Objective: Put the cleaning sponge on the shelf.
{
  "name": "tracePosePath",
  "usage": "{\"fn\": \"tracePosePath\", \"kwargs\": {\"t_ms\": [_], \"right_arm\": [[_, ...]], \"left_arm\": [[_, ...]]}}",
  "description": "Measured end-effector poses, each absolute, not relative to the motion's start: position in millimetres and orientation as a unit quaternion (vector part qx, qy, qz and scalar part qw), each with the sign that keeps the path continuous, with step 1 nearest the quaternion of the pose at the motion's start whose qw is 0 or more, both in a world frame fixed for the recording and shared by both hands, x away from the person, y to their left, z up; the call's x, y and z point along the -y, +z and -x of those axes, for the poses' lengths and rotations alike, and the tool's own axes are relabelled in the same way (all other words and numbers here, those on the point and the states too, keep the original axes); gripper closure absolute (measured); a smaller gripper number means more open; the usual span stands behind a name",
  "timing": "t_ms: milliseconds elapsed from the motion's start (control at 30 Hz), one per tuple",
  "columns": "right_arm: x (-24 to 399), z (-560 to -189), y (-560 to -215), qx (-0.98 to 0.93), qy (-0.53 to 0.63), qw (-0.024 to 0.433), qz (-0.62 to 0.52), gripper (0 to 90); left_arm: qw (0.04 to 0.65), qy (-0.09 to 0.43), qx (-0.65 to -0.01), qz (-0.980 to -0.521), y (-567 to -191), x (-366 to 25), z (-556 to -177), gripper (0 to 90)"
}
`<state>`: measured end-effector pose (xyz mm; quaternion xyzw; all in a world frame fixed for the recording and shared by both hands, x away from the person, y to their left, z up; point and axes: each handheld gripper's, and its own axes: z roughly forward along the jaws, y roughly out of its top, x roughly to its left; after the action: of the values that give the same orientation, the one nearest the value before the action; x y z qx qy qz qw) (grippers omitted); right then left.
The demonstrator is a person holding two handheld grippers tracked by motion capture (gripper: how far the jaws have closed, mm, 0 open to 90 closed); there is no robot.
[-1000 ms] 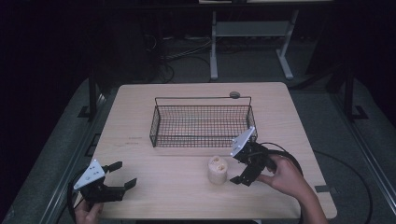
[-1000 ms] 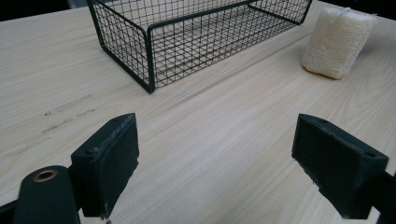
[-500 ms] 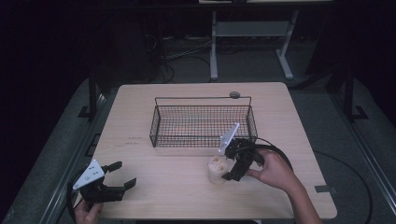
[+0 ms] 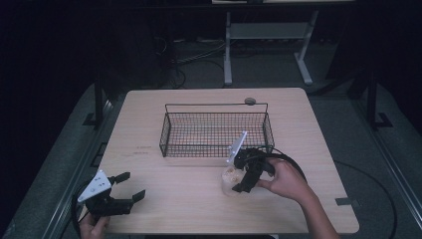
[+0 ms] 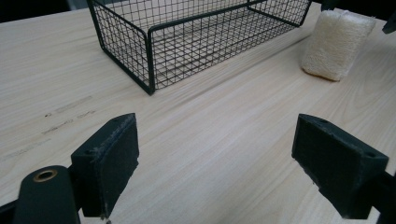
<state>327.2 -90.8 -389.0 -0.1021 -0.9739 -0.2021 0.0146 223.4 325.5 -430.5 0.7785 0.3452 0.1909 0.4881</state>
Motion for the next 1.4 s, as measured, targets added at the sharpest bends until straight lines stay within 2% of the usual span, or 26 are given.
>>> {"fn": "tracePosePath", "kwargs": {"t_ms": [167, 300, 367, 767, 1400], "right_arm": [[86, -329, -392, 0.974, -0.199, 0.019, 0.103, 17.5], [85, -330, -393, 0.975, -0.198, 0.023, 0.102, 22.1], [84, -330, -393, 0.975, -0.199, 0.025, 0.099, 28.4], [94, -330, -380, 0.971, -0.213, 0.024, 0.104, 29.1], [108, -351, -333, 0.964, -0.242, 0.023, 0.106, 29.2]], "left_arm": [[0.488, 0.191, -0.343, -0.779, -430, -326, -223, 14.1], [0.489, 0.191, -0.344, -0.778, -430, -326, -223, 14.1], [0.489, 0.192, -0.345, -0.778, -430, -326, -223, 14.1], [0.494, 0.192, -0.345, -0.775, -429, -327, -222, 14.1], [0.491, 0.192, -0.342, -0.778, -429, -326, -223, 14.1]]}}
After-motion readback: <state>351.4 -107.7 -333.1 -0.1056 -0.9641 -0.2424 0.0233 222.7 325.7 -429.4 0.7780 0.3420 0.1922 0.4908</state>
